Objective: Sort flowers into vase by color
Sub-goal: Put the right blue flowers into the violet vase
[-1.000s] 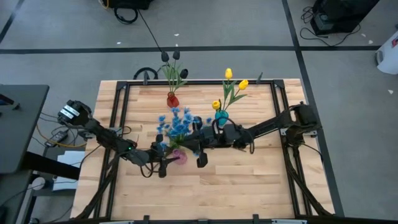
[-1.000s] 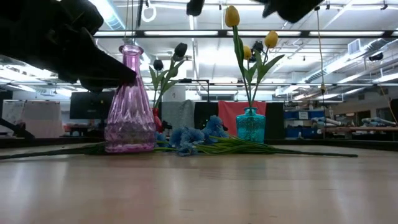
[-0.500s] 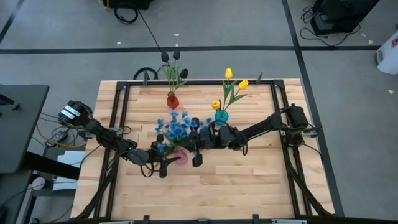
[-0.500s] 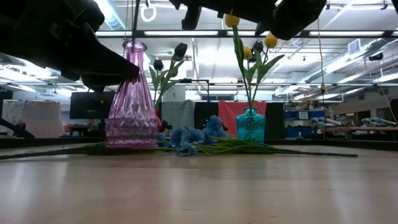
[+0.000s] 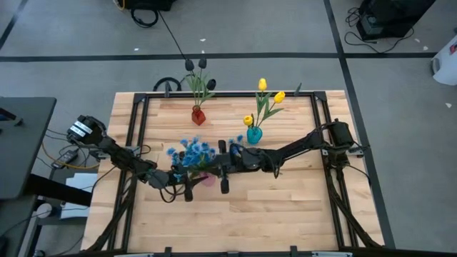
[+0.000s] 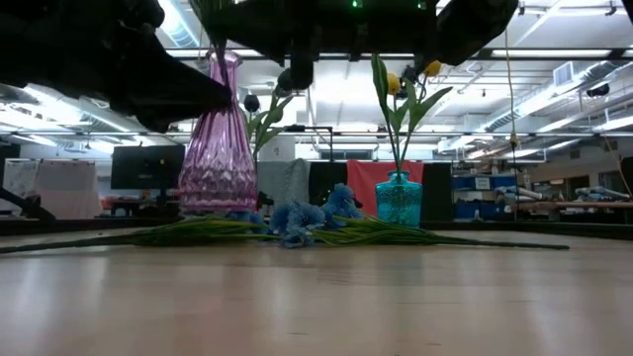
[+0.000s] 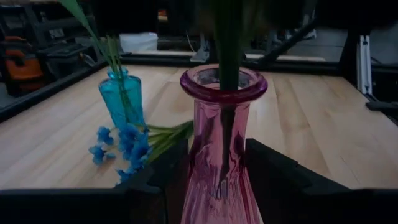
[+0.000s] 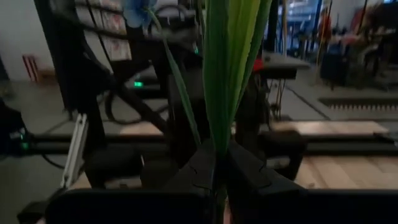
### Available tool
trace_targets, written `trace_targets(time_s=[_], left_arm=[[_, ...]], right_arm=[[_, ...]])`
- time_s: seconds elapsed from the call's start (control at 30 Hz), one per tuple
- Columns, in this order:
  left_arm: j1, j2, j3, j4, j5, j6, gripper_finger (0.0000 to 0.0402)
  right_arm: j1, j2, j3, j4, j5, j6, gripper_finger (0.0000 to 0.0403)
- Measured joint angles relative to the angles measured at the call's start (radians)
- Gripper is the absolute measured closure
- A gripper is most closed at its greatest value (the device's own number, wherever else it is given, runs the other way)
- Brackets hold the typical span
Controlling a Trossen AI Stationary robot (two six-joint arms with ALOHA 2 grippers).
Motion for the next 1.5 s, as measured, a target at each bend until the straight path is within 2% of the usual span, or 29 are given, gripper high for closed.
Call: trace_targets(time_s=[0.2,0.3,0.73,1.07,1.27,1.4,1.5], left_arm=[[0.0,0.0,0.0,0.045,-0.021,0.048,0.0241],[0.0,-0.001,0.001,0.045,-0.021,0.05,0.0241],[0.0,-0.001,0.001,0.036,-0.019,0.051,0.0241],[0.0,-0.001,0.001,0.017,-0.013,0.051,0.0241],[0.0,-0.001,0.001,0.012,-0.012,0.046,0.0241],[0.0,-0.001,0.0,-0.002,-0.012,0.026,0.0241],[0.0,-0.001,0.0,-0.012,-0.007,0.017,0.0241]], right_arm=[[-0.001,-0.001,0.001,-0.094,0.001,0.019,0.0368],[-0.001,-0.001,0.0,-0.155,0.0,0.014,0.0355],[0.0,-0.021,0.0,-0.242,0.0,0.033,0.0189],[0.005,-0.127,0.0,-0.447,0.025,0.038,0.0101],[0.029,-0.212,0.0,-0.597,0.095,0.031,0.0077],[0.047,-0.27,0.0,-0.722,0.194,0.073,0.0077],[0.057,-0.303,0.0,-0.811,0.21,0.121,0.0081]])
